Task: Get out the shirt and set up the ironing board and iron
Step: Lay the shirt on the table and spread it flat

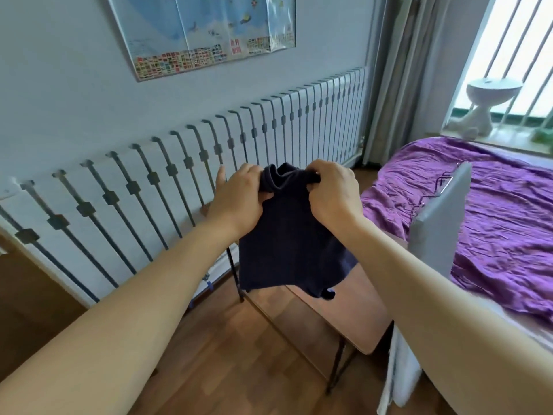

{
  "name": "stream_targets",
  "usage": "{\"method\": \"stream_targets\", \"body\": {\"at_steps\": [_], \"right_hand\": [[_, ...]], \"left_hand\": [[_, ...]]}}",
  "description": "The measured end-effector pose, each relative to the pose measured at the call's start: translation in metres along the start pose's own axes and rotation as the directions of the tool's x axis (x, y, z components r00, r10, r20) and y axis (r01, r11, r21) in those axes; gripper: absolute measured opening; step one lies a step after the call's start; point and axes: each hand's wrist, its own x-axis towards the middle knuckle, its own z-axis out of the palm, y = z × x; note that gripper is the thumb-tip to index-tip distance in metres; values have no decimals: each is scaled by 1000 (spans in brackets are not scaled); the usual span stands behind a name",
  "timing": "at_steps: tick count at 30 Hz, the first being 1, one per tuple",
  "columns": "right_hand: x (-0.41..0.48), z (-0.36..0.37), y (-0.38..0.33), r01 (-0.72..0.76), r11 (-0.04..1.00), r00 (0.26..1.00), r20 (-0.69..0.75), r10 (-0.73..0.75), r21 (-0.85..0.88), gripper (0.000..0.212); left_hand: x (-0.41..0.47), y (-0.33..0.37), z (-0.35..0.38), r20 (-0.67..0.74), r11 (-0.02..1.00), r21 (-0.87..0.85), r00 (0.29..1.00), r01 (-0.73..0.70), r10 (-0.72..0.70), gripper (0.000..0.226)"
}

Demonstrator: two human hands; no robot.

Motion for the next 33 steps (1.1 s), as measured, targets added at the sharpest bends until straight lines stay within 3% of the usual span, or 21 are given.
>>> {"method": "stream_targets", "body": {"at_steps": [9,14,20,29,33], "right_hand": [[40,61,1,-178,979,978,-128,166,-97,36],[40,94,8,-328,934,929,-231,291,-145,34],[33,117,28,-483,859,866,-238,439,-172,33],[68,148,109,-623,769,779,-197,595,-143,35],[92,160,150,-649,746,760,-170,628,-149,36]], "left_hand": [[65,-63,50,109,978,-106,976,-177,189,15],[83,-85,80,201,925,-202,911,-322,361,16],[96,-94,127,299,876,-281,831,-392,469,16],[132,-78,222,454,871,-296,745,-391,489,20],[152,-69,268,478,882,-276,742,-381,470,17]]}}
